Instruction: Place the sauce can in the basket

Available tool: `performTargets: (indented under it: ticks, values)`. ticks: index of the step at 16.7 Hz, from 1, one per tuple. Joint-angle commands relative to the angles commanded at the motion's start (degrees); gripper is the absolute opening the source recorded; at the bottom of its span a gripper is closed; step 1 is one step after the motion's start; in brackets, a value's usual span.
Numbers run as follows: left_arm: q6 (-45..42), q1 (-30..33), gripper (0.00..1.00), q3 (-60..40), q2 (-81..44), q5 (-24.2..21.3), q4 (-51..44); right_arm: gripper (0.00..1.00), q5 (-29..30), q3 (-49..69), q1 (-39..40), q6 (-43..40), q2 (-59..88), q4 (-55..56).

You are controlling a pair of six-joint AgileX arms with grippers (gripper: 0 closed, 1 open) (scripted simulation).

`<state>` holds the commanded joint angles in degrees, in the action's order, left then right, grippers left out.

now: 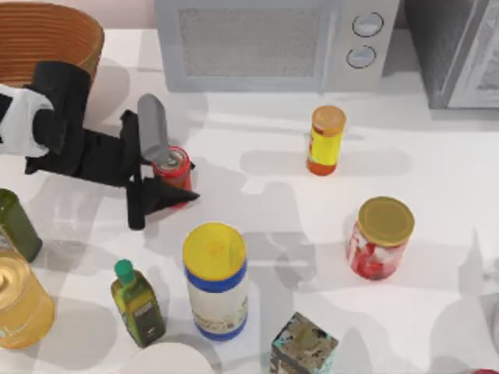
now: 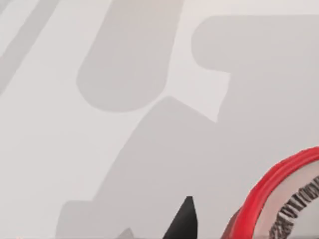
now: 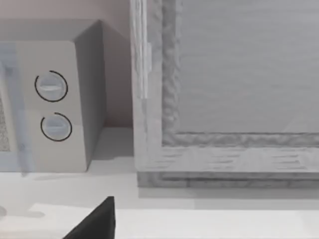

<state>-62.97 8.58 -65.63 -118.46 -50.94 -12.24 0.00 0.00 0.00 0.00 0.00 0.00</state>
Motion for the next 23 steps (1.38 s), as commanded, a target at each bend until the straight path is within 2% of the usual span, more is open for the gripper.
performTargets:
  ticks: [2, 5, 10, 14, 17, 23]
  values:
    - [3.8, -1.3, 0.0, -3.6, 3.6, 2.9, -1.3, 1.0, 0.0, 0.0, 0.0, 0.0, 0.0, 0.0]
    - [14.2, -4.8, 0.0, -11.5, 10.4, 10.6, -4.4, 1.0, 0.0, 0.0, 0.0, 0.0, 0.0, 0.0]
    - [39.8, -11.7, 0.0, -22.0, 18.0, 29.2, -9.5, 1.0, 0.0, 0.0, 0.0, 0.0, 0.0, 0.0]
    - [53.9, -14.1, 0.0, -24.7, 18.9, 42.0, -11.8, 1.0, 0.0, 0.0, 0.0, 0.0, 0.0, 0.0]
    - [58.3, -14.1, 0.0, -25.2, 18.6, 46.2, -12.2, 1.0, 0.0, 0.0, 0.0, 0.0, 0.0, 0.0]
    - [58.3, -13.9, 0.0, -25.2, 18.4, 46.4, -12.0, 1.0, 0.0, 0.0, 0.0, 0.0, 0.0, 0.0]
